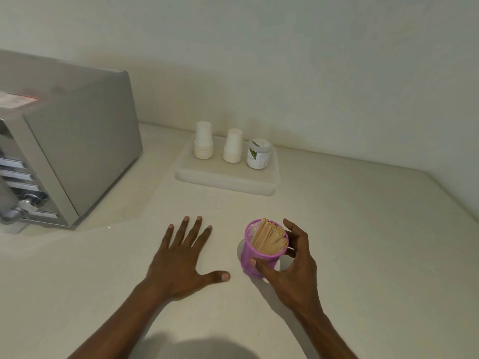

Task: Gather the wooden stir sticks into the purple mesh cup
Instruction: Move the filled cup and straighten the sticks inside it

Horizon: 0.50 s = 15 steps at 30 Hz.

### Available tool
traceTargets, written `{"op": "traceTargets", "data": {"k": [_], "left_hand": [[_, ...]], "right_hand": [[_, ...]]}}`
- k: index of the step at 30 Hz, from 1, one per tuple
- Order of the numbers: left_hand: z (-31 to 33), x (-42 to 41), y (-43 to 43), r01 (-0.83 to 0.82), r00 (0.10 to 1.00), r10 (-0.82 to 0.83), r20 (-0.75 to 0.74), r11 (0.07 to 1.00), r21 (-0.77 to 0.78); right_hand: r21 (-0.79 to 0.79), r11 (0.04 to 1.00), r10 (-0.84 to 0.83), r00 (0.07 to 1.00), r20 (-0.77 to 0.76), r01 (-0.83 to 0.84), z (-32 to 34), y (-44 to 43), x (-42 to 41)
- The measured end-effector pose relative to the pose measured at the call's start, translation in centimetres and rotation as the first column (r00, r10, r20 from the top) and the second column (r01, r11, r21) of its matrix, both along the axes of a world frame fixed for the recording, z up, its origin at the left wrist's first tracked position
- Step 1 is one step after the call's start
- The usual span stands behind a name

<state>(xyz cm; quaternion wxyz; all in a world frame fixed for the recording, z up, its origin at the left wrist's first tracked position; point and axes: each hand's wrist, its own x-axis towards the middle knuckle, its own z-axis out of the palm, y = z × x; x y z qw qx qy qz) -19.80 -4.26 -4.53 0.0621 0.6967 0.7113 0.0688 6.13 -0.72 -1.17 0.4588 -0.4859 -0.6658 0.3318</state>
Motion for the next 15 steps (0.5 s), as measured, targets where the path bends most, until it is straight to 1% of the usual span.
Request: {"op": "traceTargets", "data": {"k": [8, 11, 15], "left_hand": [[0.1, -1.1, -0.2, -0.042, 0.999, 0.042, 0.008, 0.999, 0.032], [0.4, -1.2, -0.1, -0.057, 0.998, 0.056, 0.042, 0.998, 0.016], [0.7, -1.1, -0.1, -0.059, 0.997, 0.059, 0.042, 0.998, -0.01]], "right_hand": [[0.078, 0.995, 0.059, 0.998, 0.007, -0.059, 3.2, 6.7, -4.2], [0.125, 0.99, 0.059, 0.998, 0.0, -0.058, 5.4, 10.3, -6.8], [0.181, 0.982, 0.058, 0.998, 0.005, -0.058, 8.0, 15.5, -10.7]]}}
